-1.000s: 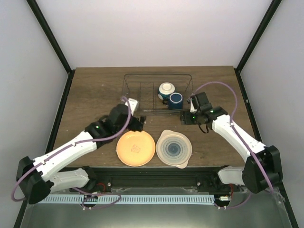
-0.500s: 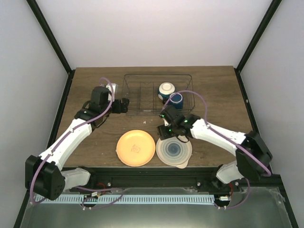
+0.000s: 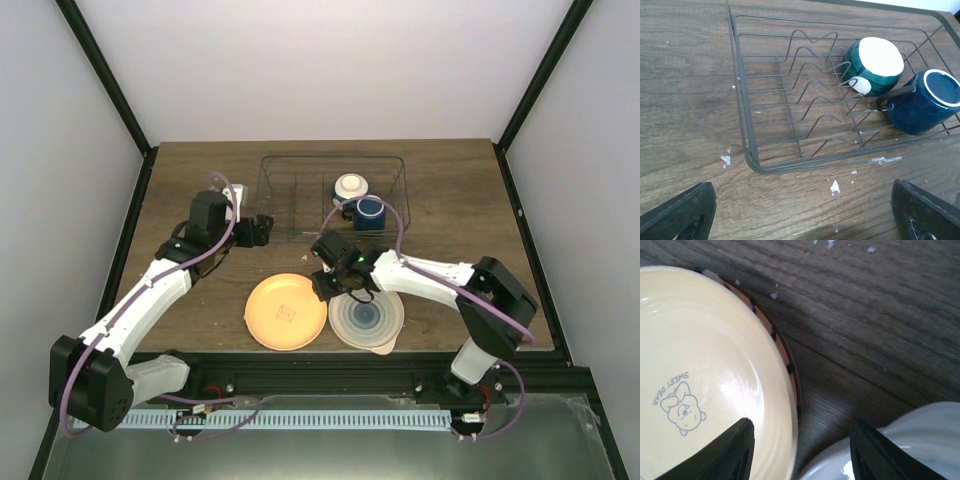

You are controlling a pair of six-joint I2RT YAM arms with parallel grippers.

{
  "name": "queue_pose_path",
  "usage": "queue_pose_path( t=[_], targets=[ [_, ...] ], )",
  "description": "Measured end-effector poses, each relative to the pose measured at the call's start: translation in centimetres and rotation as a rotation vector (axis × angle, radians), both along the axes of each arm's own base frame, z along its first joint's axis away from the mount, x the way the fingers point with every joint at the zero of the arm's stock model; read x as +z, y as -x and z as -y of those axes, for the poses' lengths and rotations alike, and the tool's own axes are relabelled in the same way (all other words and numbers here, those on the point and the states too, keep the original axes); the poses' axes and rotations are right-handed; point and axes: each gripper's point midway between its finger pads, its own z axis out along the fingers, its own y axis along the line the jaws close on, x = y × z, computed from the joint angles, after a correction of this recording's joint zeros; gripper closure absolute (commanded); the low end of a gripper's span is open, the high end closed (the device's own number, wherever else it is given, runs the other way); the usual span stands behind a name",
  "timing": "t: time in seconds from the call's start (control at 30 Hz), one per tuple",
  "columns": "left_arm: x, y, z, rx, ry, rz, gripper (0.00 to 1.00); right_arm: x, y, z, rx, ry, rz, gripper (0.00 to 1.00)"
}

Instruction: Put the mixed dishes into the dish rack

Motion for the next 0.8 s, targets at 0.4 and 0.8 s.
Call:
queue_pose_path(
  t=[0.4,0.8],
  targets=[
    [-0.6,0.2,-0.1,0.002,-0.001,-0.01,0.03,-2.8,0.9,-1.7,0.048,0.041,-0.021,0.67],
    [-0.6,0.1,0.0,0.001,-0.001,-0.009,0.03,-2.8,0.7,-1.7,0.049,0.053,-0.001,0.9]
  ],
)
